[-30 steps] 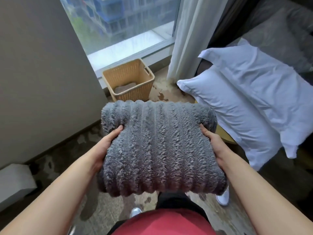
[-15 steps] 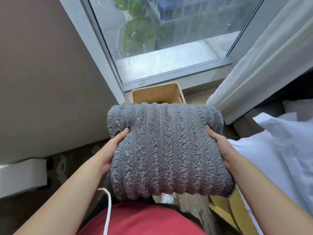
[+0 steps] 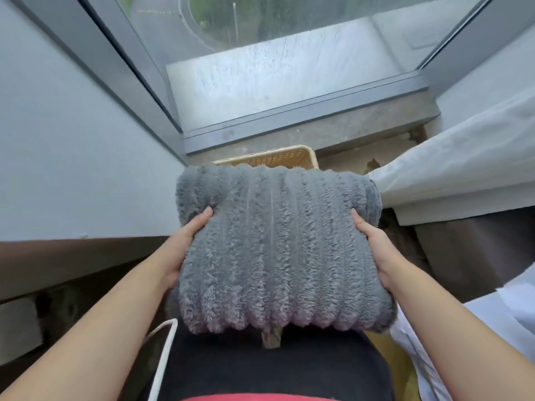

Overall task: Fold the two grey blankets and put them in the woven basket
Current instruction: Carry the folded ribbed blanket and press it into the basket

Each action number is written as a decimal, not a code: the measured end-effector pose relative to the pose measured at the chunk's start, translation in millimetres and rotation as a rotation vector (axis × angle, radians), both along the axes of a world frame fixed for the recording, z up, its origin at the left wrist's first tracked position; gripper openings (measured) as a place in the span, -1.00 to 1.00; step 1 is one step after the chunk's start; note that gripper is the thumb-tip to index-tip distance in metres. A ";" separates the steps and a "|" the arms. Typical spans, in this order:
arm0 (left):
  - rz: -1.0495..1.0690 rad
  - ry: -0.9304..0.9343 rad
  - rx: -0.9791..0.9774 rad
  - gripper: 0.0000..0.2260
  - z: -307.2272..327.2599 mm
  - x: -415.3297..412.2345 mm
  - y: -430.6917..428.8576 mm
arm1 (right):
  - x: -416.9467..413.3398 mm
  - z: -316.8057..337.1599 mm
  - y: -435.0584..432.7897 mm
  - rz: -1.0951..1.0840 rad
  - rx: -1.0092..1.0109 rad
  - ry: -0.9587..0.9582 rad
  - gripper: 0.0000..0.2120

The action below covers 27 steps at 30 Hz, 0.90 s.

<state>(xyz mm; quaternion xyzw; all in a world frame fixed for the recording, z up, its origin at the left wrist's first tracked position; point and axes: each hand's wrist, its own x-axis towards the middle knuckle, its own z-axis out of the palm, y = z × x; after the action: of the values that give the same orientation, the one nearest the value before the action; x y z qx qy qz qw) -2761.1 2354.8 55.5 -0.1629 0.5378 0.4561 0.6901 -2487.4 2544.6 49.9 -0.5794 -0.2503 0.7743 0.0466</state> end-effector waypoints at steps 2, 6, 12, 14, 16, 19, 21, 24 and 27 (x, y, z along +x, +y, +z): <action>0.031 0.008 -0.011 -0.59 -21.5 -11.1 23.2 | -14.5 -22.5 25.5 0.006 -0.014 0.002 -0.70; 0.113 0.054 -0.025 -0.60 -80.2 -23.9 59.1 | -40.4 -79.4 74.6 0.040 -0.032 -0.043 -0.57; 0.327 0.138 -0.044 -0.71 -205.4 -28.5 89.1 | -77.1 -198.5 129.2 0.079 -0.008 -0.087 -0.58; 0.374 0.135 -0.067 -0.73 -246.7 -26.9 93.8 | -87.8 -236.7 139.1 0.137 -0.019 -0.111 -0.51; 0.422 0.142 -0.075 -0.71 -283.1 -25.1 96.6 | -96.0 -268.7 144.6 0.171 0.000 -0.141 -0.45; 0.510 0.167 -0.109 -0.75 -330.2 -29.7 95.3 | -104.7 -312.0 140.1 0.193 0.082 -0.162 -0.30; 0.532 0.186 -0.116 -0.80 -352.7 -35.8 92.0 | -108.3 -334.4 131.8 0.210 0.109 -0.181 -0.26; 0.512 0.213 -0.124 -0.71 -380.7 -44.3 90.8 | -111.9 -366.1 123.7 0.202 0.056 -0.226 -0.18; 0.466 0.268 -0.132 -0.75 -407.0 -49.2 93.1 | -115.7 -392.4 122.7 0.184 0.033 -0.266 -0.11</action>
<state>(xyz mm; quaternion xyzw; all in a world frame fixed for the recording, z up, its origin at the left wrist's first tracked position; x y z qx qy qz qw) -2810.3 2448.0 -351.6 -0.2649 0.6010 0.5839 0.4771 -2603.1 2667.3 -342.5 -0.6506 -0.3192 0.6874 -0.0486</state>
